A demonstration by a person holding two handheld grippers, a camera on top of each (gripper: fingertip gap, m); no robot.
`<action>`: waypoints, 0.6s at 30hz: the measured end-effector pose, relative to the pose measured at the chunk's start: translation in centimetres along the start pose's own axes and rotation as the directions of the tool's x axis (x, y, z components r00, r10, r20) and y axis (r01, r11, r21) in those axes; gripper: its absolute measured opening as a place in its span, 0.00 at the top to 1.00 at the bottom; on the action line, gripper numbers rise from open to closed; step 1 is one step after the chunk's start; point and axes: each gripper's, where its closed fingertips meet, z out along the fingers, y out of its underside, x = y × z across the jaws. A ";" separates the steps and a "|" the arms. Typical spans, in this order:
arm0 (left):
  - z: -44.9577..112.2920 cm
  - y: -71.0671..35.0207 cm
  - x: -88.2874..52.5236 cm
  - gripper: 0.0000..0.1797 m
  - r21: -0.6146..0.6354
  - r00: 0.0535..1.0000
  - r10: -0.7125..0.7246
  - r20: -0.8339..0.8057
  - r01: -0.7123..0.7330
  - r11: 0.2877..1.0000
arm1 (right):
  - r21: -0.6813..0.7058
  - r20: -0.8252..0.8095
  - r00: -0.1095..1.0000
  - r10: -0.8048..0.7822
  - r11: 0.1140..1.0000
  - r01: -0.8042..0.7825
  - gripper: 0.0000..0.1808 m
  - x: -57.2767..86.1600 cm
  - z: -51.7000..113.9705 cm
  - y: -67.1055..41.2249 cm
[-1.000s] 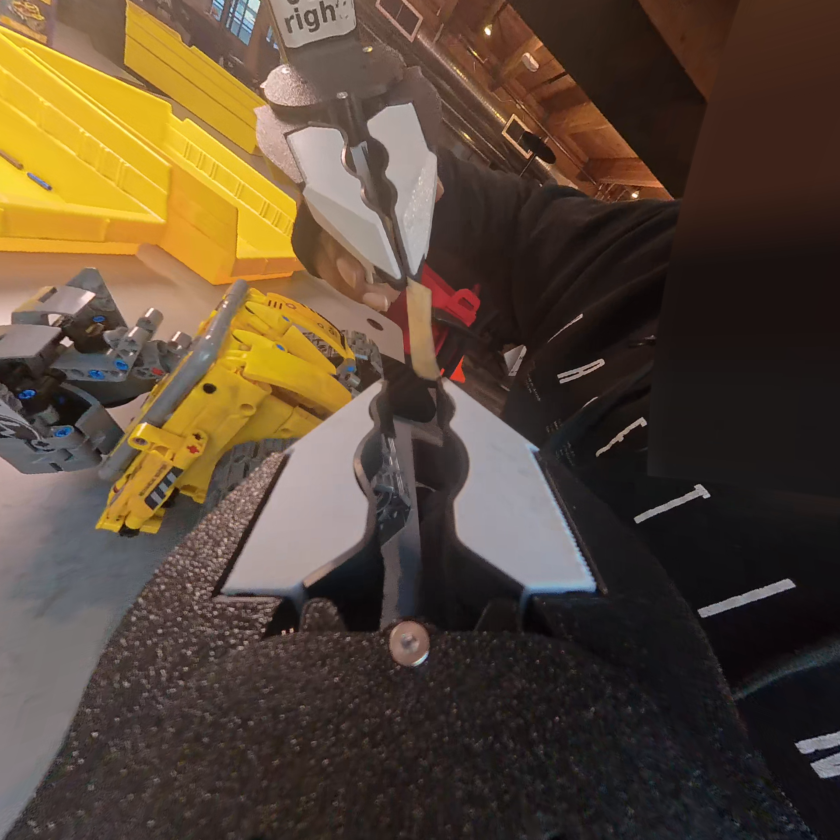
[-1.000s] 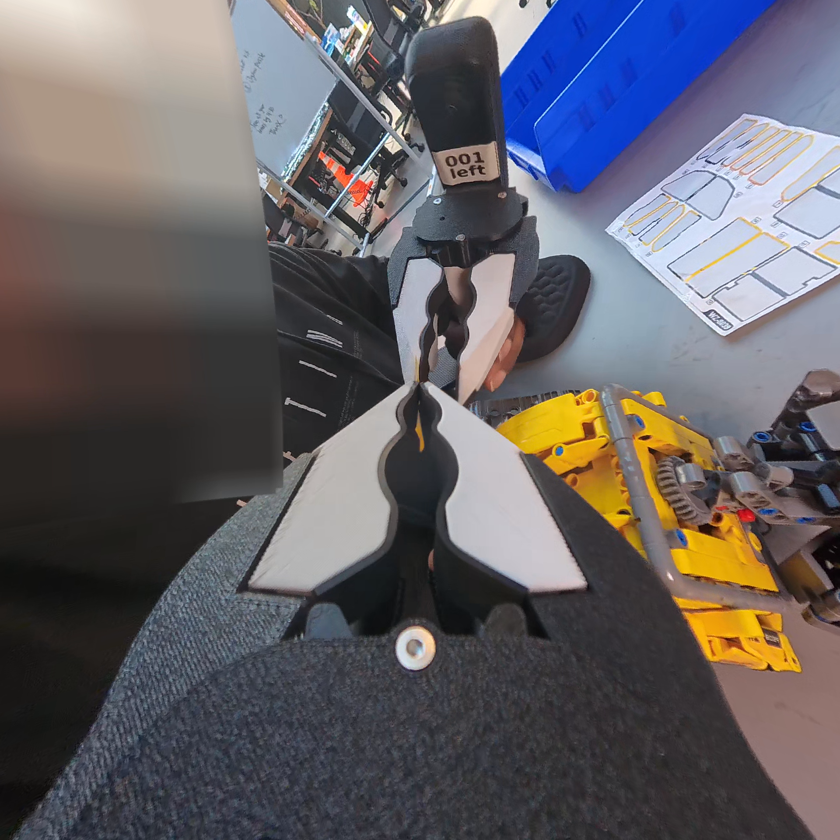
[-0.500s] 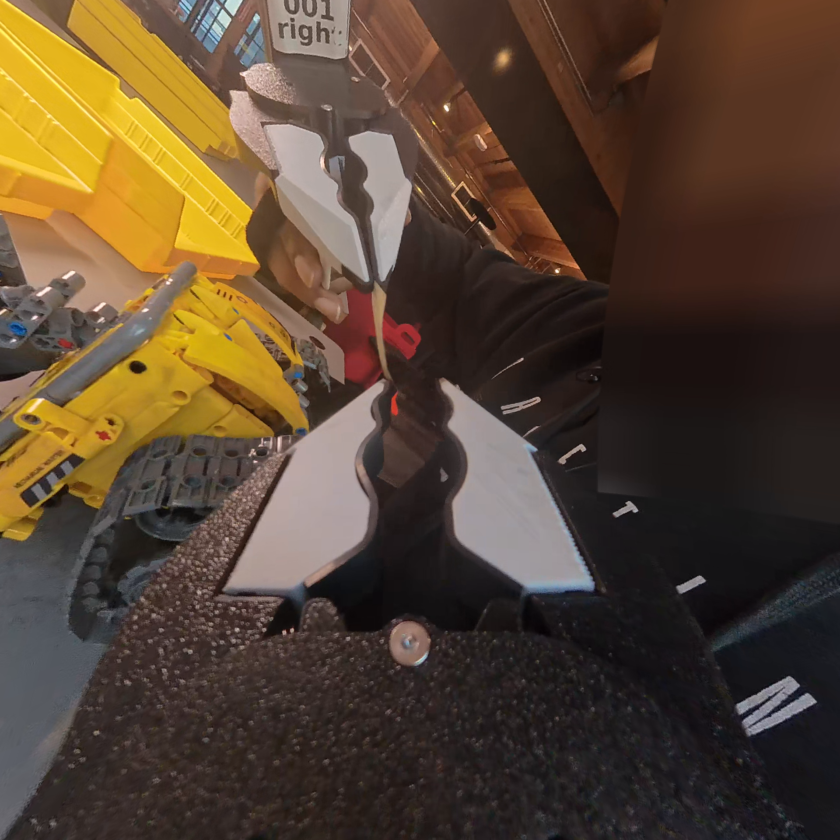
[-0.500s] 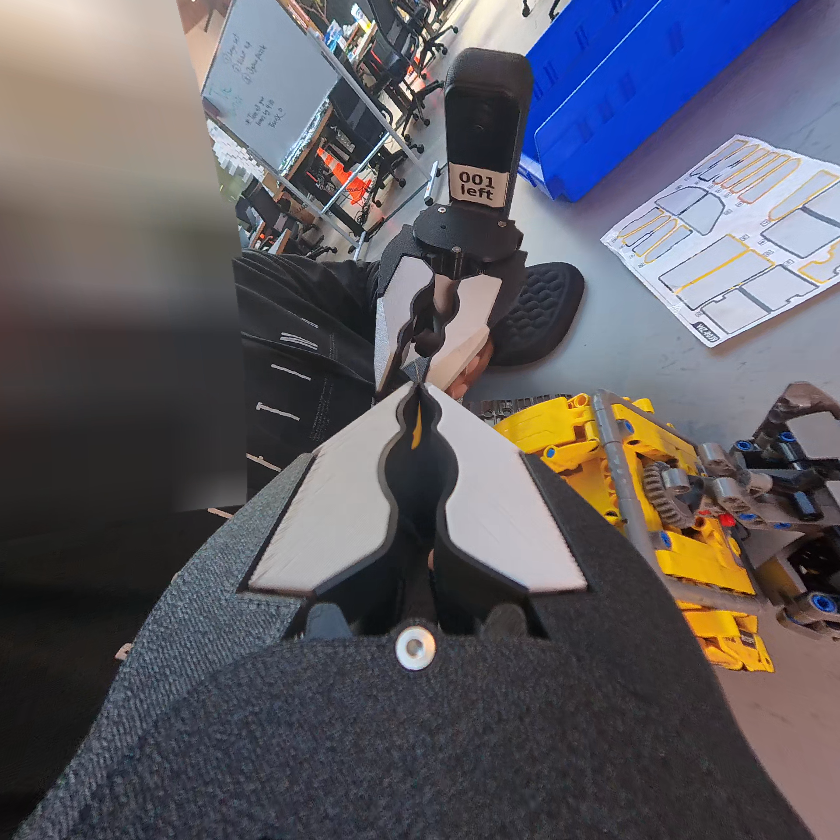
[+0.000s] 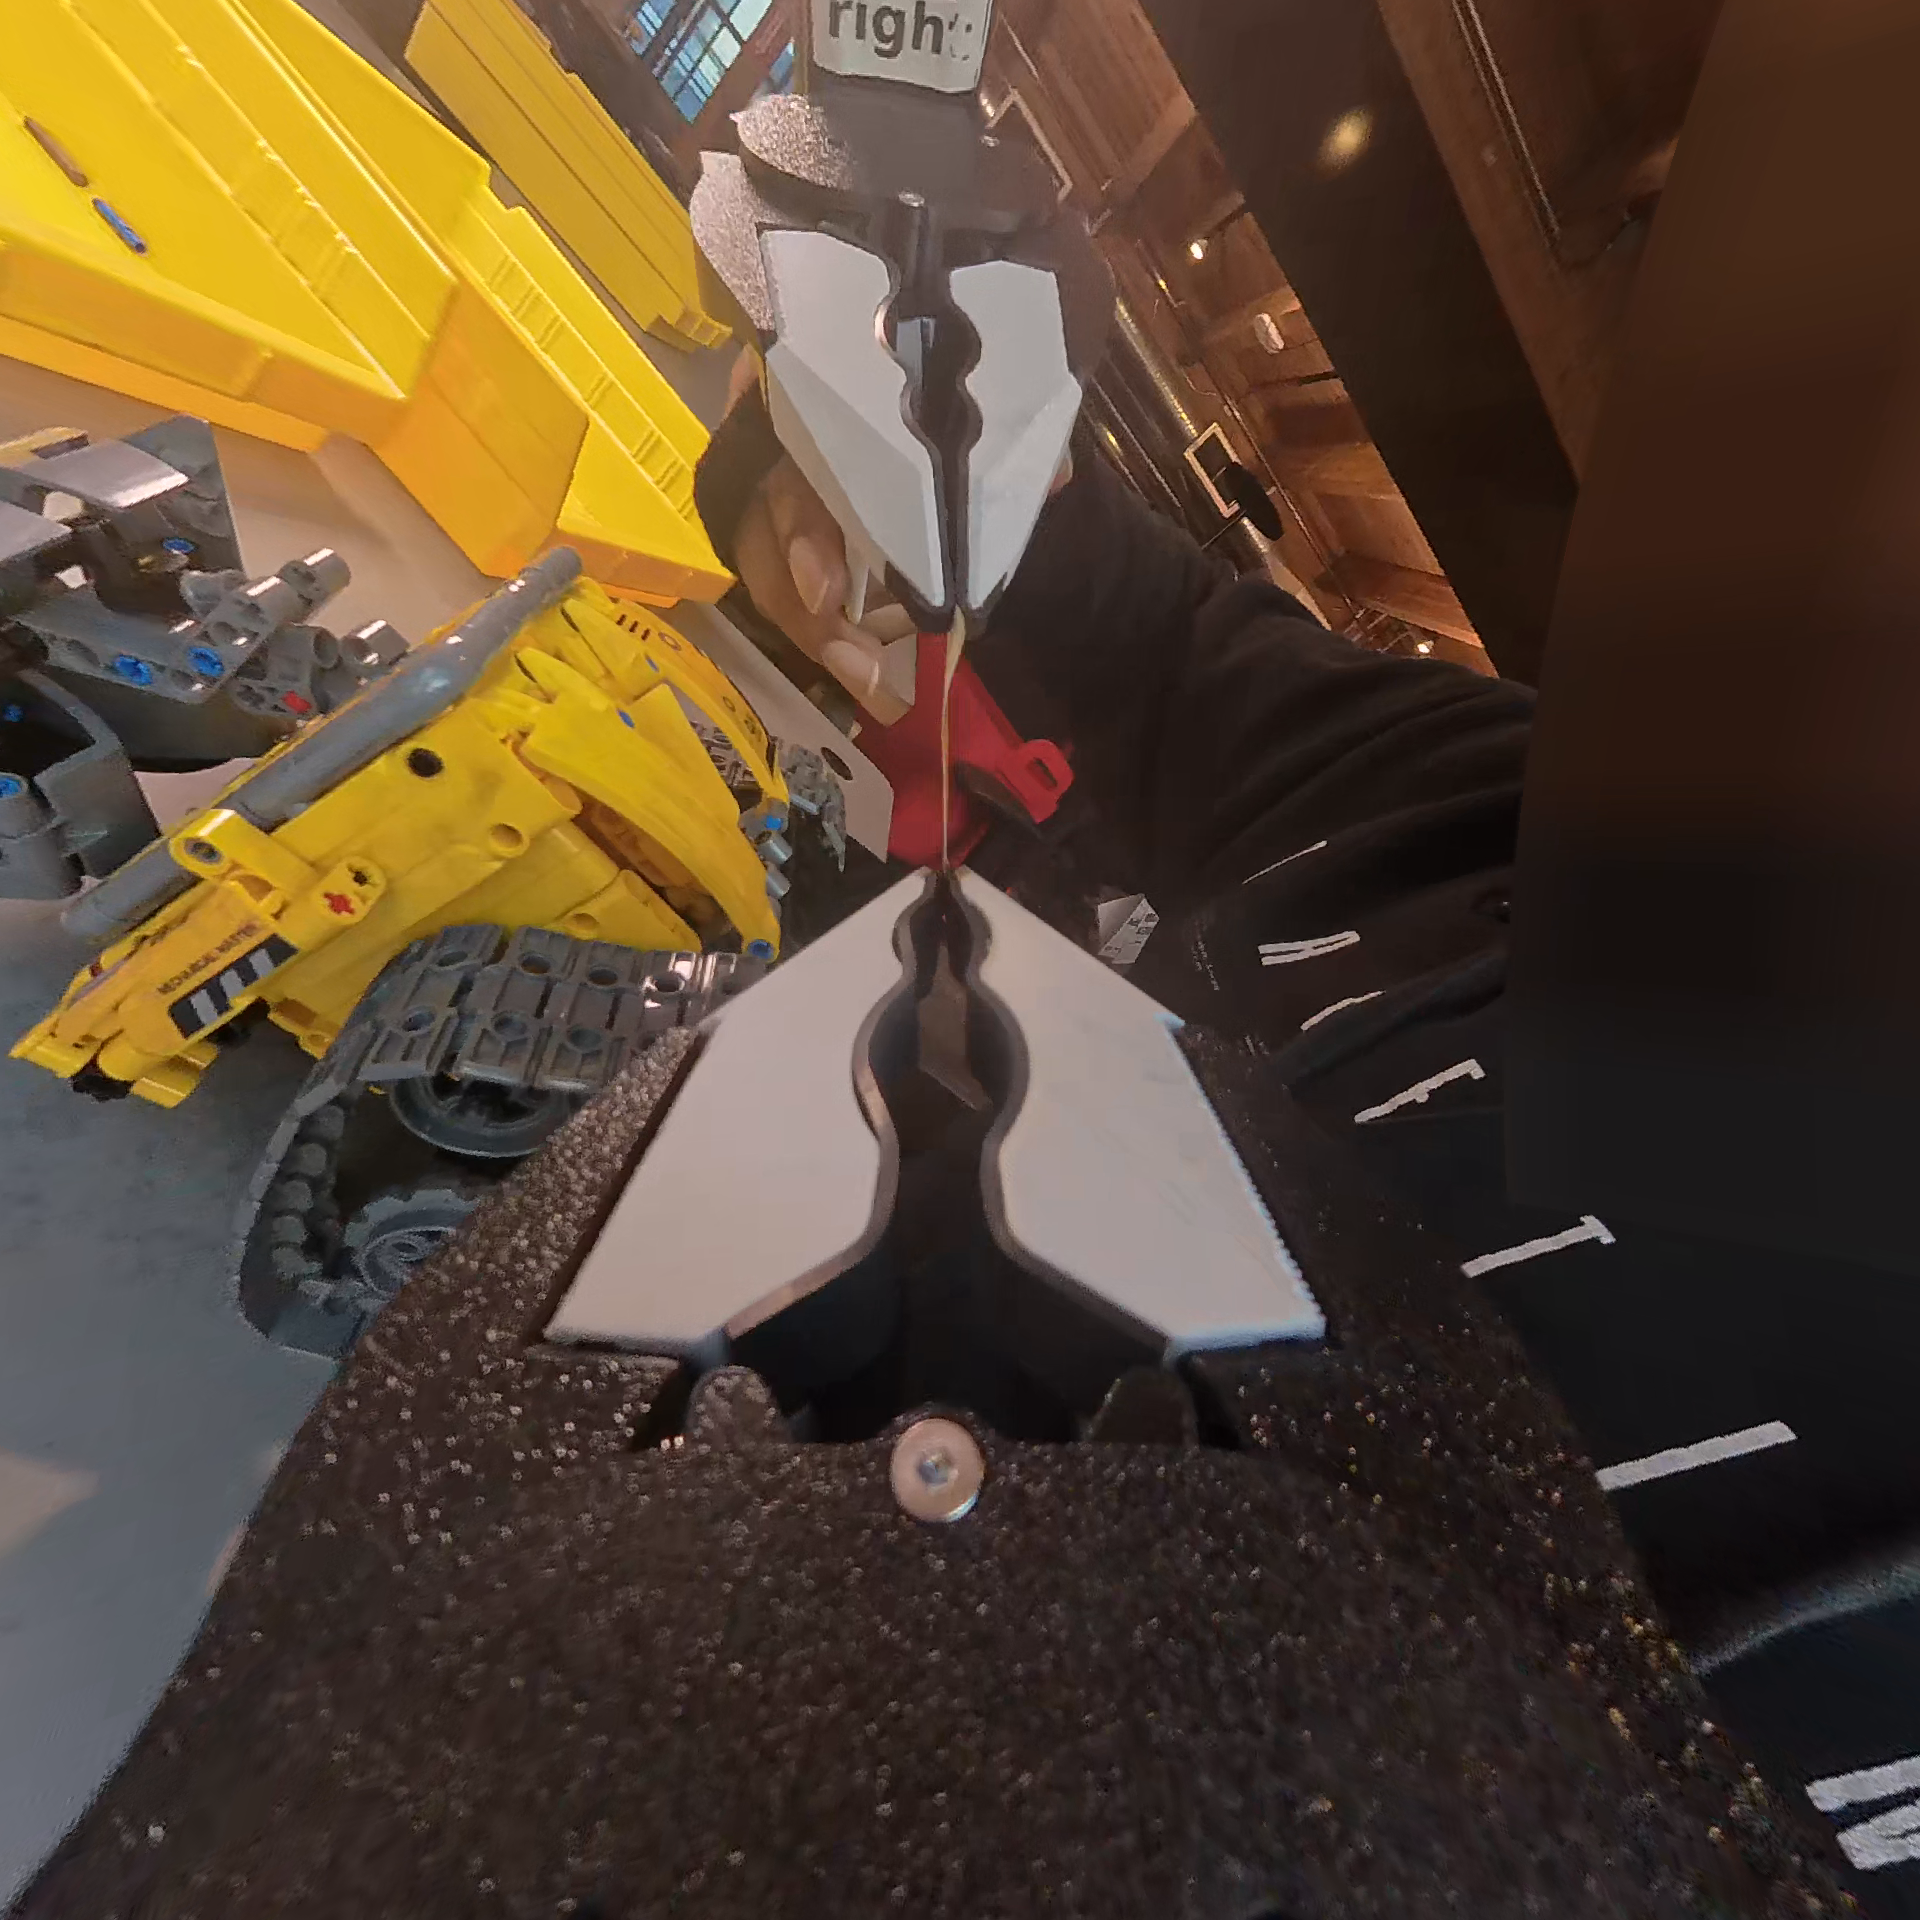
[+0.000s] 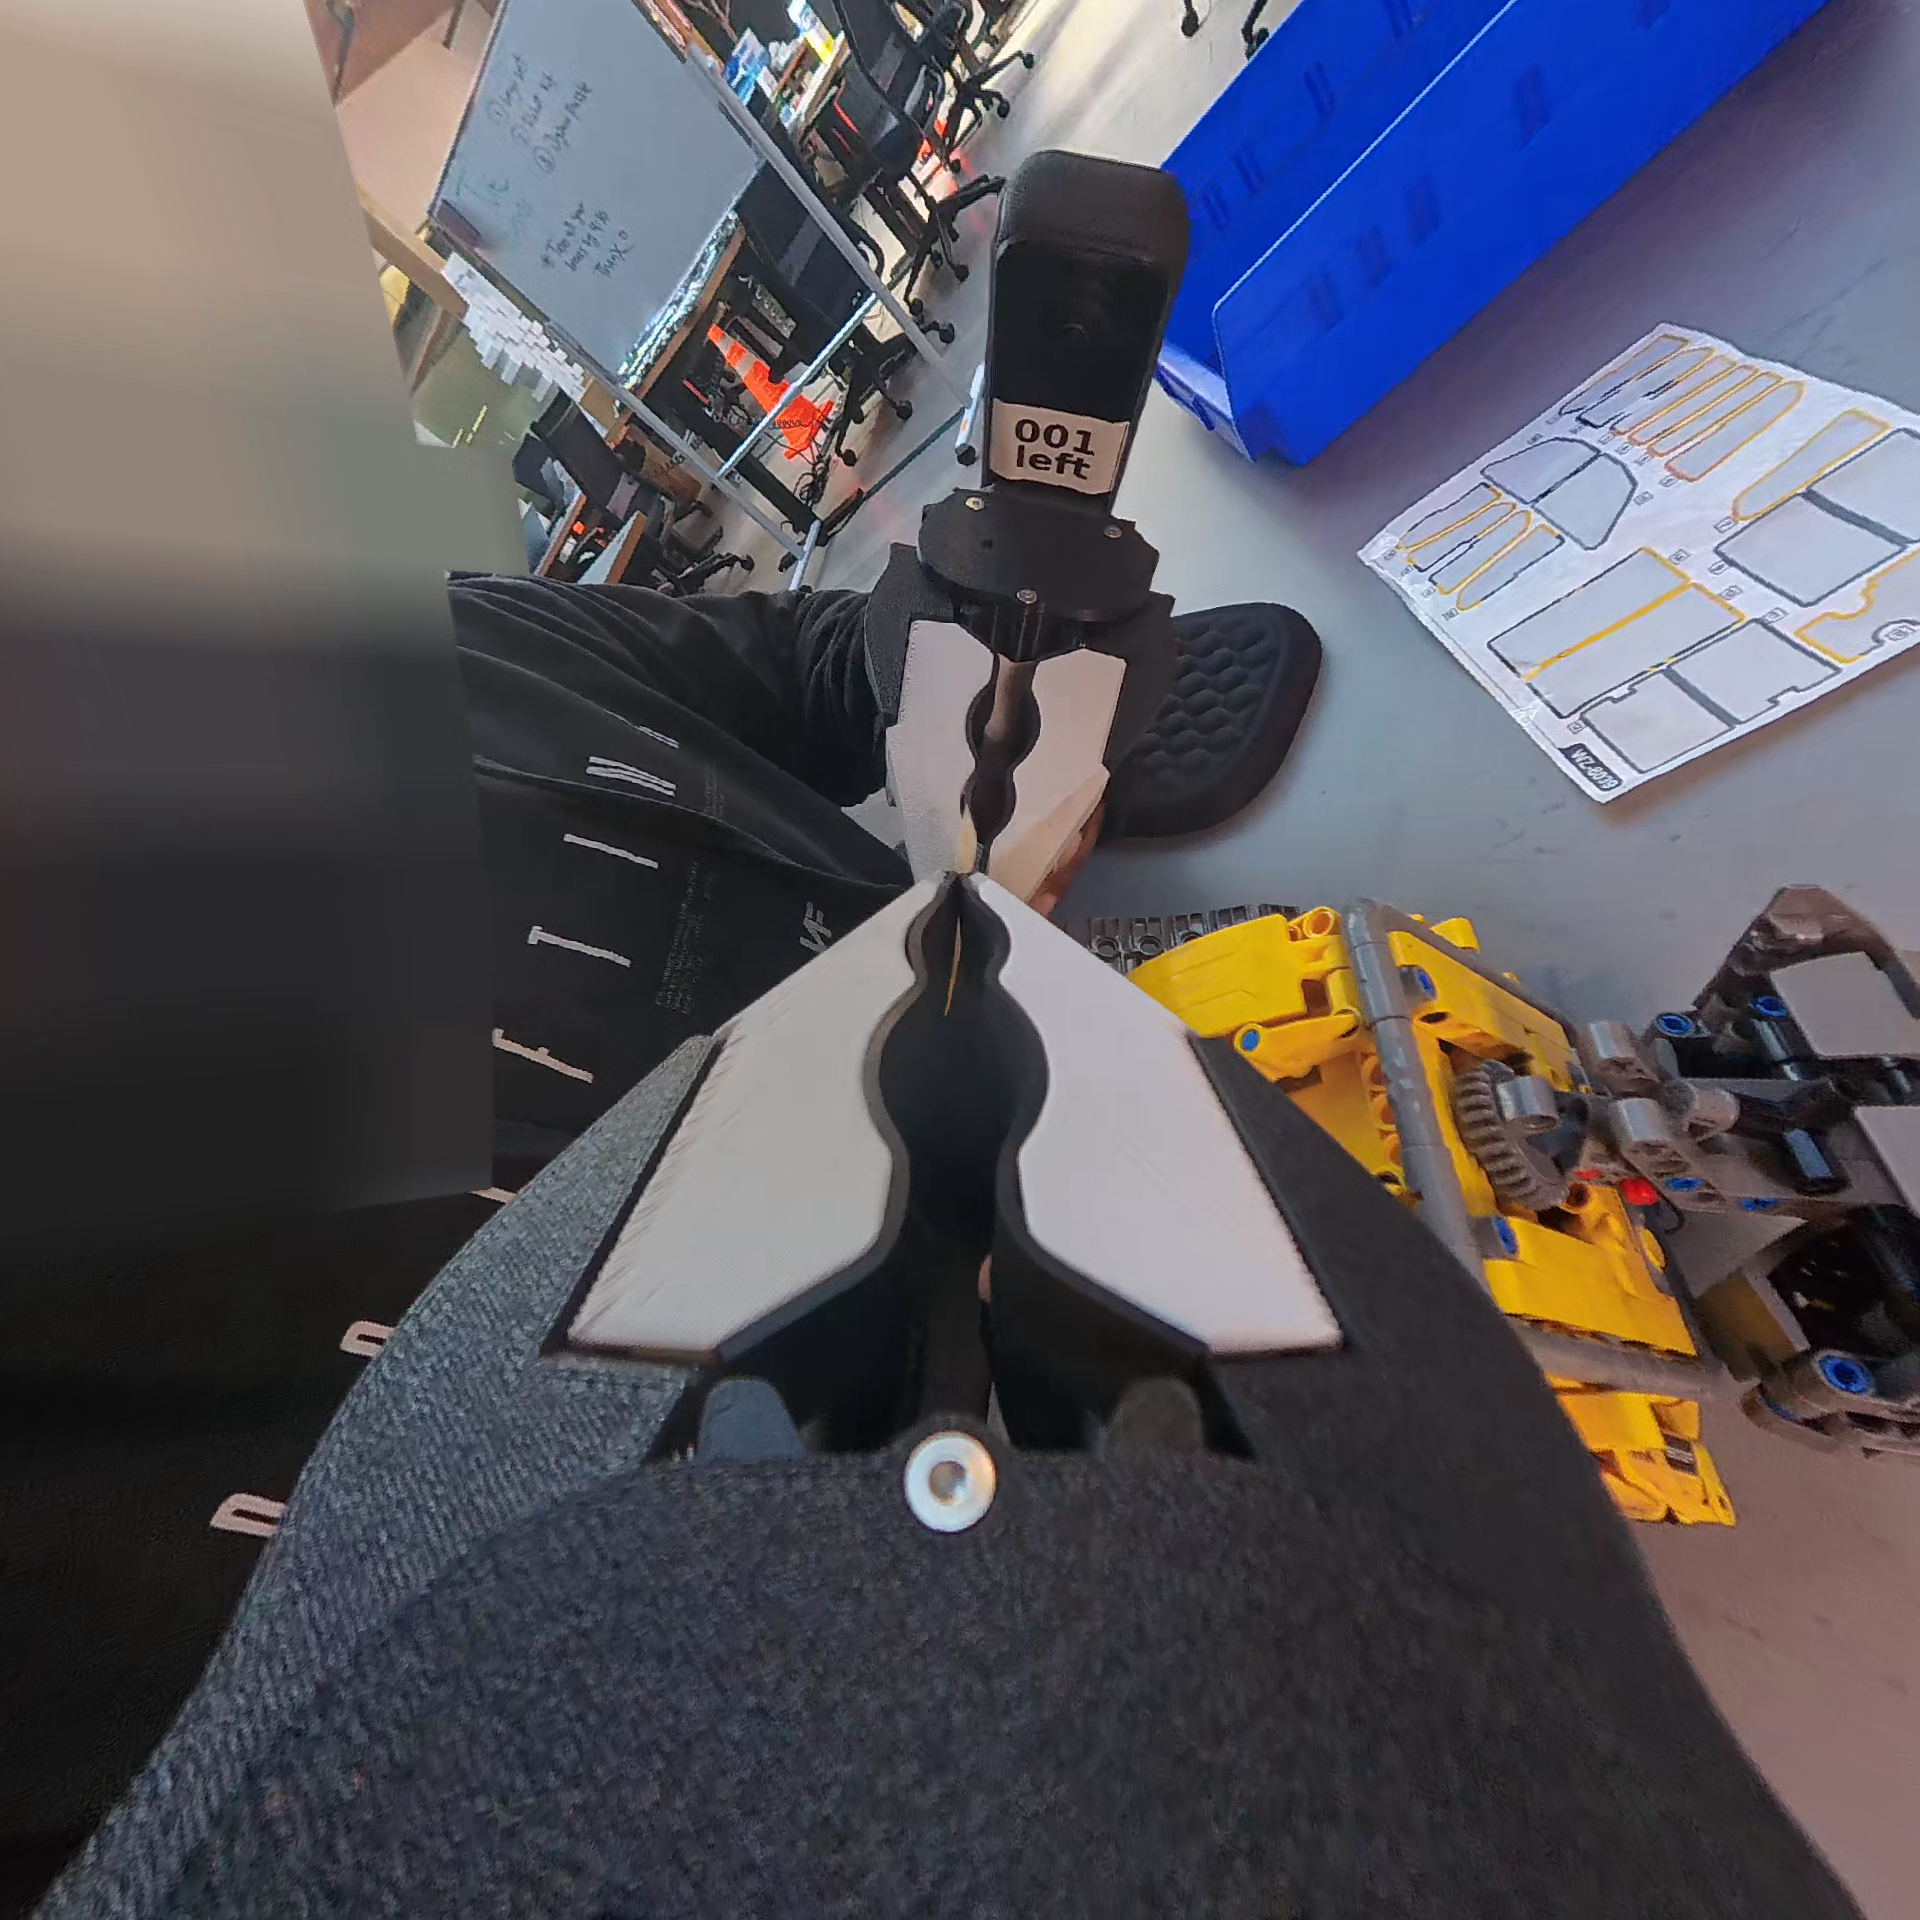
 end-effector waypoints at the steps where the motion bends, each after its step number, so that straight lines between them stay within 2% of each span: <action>1: 0.0 0.1 -0.1 1.00 -0.006 1.000 0.011 0.017 -0.011 1.000 | -0.006 -0.007 1.000 0.001 1.000 -0.001 1.00 0.2 0.0 0.1; 9: 0.3 0.6 -1.0 1.00 -0.081 0.984 0.104 0.143 -0.093 0.992 | -0.075 -0.051 0.998 0.039 0.996 -0.043 1.00 1.8 -0.1 0.9; 18: 0.4 0.6 -2.5 1.00 -0.111 0.956 0.124 0.267 -0.097 0.989 | -0.194 -0.130 0.987 0.099 0.973 -0.124 1.00 4.0 -0.3 1.6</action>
